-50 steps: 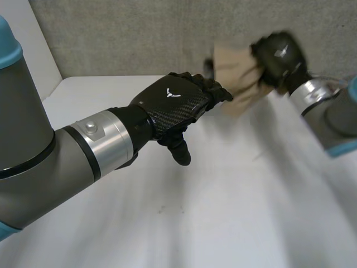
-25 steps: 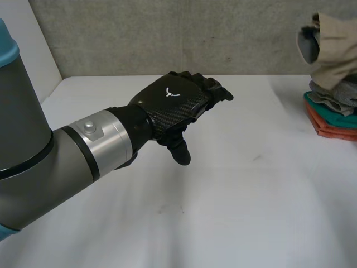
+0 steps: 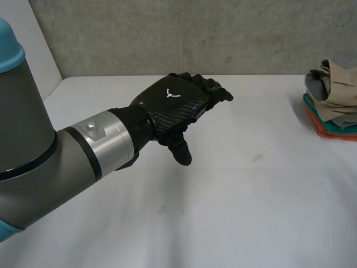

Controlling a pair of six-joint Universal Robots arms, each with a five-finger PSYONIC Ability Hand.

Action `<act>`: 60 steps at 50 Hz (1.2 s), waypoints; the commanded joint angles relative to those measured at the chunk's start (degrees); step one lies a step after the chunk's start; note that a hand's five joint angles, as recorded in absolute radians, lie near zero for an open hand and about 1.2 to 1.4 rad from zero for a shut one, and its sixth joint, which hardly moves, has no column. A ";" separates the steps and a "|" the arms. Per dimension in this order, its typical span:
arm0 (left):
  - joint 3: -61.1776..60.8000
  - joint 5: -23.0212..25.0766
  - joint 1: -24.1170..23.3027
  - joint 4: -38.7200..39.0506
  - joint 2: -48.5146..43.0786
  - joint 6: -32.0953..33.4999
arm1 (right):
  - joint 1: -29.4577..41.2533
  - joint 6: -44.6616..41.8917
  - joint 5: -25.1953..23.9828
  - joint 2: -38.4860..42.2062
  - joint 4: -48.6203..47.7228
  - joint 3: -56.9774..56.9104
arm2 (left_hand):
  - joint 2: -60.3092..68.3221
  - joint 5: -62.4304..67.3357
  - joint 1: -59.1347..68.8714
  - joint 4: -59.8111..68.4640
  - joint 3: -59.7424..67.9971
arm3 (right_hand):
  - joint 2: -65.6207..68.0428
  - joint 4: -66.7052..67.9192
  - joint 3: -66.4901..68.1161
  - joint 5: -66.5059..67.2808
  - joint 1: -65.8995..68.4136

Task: Fold the laundry.

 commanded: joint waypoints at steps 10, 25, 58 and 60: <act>0.09 0.00 0.07 -0.01 0.63 0.01 | -1.59 -3.89 9.39 -6.44 14.17 -2.93 | 0.80 0.08 1.71 0.87 0.30 | -54.47 -54.87 -53.92 -50.95 -39.58; 0.35 0.09 0.42 0.26 2.12 0.01 | -7.05 -12.93 20.72 -22.35 14.26 5.95 | 0.63 -0.08 1.54 0.70 0.13 | -54.47 -54.87 -53.92 -50.95 -39.58; -13.53 -22.59 17.65 16.78 12.32 -9.83 | 35.14 -6.08 41.12 -52.94 16.28 47.52 | -1.39 -2.10 -0.47 -1.32 -1.89 | -54.47 -54.87 -53.92 -50.95 -39.58; -14.67 -22.50 17.91 16.87 12.32 -9.92 | 35.93 -6.17 42.53 -52.24 15.75 47.79 | -1.39 -2.10 -0.48 -1.32 -1.89 | -54.47 -54.87 -53.92 -50.95 -39.58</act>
